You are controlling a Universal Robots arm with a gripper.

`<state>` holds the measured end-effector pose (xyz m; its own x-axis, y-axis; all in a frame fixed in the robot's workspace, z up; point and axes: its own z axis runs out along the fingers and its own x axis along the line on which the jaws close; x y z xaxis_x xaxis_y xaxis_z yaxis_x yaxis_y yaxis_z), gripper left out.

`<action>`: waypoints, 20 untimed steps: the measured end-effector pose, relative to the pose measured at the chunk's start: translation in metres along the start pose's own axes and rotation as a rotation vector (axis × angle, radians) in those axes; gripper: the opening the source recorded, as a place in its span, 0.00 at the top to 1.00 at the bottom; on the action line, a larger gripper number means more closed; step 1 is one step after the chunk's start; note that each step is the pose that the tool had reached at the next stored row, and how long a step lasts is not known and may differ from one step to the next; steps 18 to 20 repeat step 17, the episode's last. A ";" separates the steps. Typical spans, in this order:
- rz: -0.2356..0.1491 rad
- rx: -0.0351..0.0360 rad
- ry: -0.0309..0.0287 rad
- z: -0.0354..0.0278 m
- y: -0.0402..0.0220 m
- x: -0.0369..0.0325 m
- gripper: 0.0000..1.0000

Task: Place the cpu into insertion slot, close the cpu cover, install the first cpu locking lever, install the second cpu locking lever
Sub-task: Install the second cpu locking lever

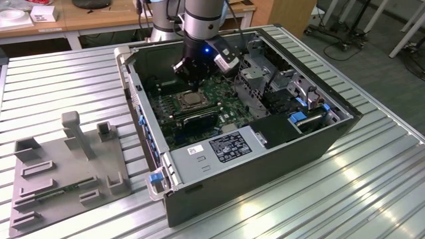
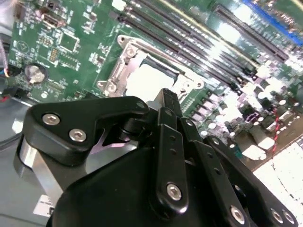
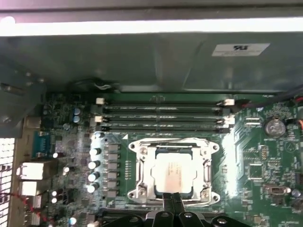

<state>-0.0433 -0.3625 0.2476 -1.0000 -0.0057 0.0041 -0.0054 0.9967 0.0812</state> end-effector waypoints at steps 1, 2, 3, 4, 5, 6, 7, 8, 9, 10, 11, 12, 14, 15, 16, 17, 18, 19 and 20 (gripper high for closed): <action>0.000 0.0000 0.0000 0.0000 0.0006 -0.0024 0.89; 0.000 0.0002 0.0002 0.0000 0.0008 -0.0035 0.89; 0.000 0.0002 0.0001 0.0000 0.0009 -0.0034 0.89; 0.000 0.0002 0.0001 -0.0003 0.0009 -0.0034 0.89; 0.000 0.0003 0.0001 -0.0016 0.0011 -0.0035 0.89; 0.000 0.0002 0.0001 -0.0035 0.0012 -0.0035 0.89; 0.000 0.0002 0.0000 -0.0057 0.0014 -0.0035 0.89; 0.000 0.0002 0.0000 -0.0074 0.0016 -0.0035 0.89; 0.000 0.0001 -0.0001 -0.0091 0.0017 -0.0034 0.89; 0.000 0.0002 0.0000 -0.0107 0.0018 -0.0034 0.89; 0.000 0.0001 0.0000 -0.0112 0.0019 -0.0034 0.89; 0.000 -0.0001 -0.0001 -0.0111 0.0019 -0.0034 0.89; 0.000 0.0000 0.0000 -0.0125 0.0020 -0.0034 0.89; 0.000 0.0001 0.0000 -0.0137 0.0021 -0.0034 0.89; 0.000 0.0001 0.0000 -0.0138 0.0021 -0.0034 0.89; 0.000 0.0001 0.0000 -0.0138 0.0021 -0.0034 0.89; 0.000 0.0001 0.0000 -0.0138 0.0021 -0.0034 0.89; 0.000 0.0001 0.0000 -0.0138 0.0021 -0.0034 0.89; 0.000 0.0001 0.0000 -0.0138 0.0021 -0.0034 0.89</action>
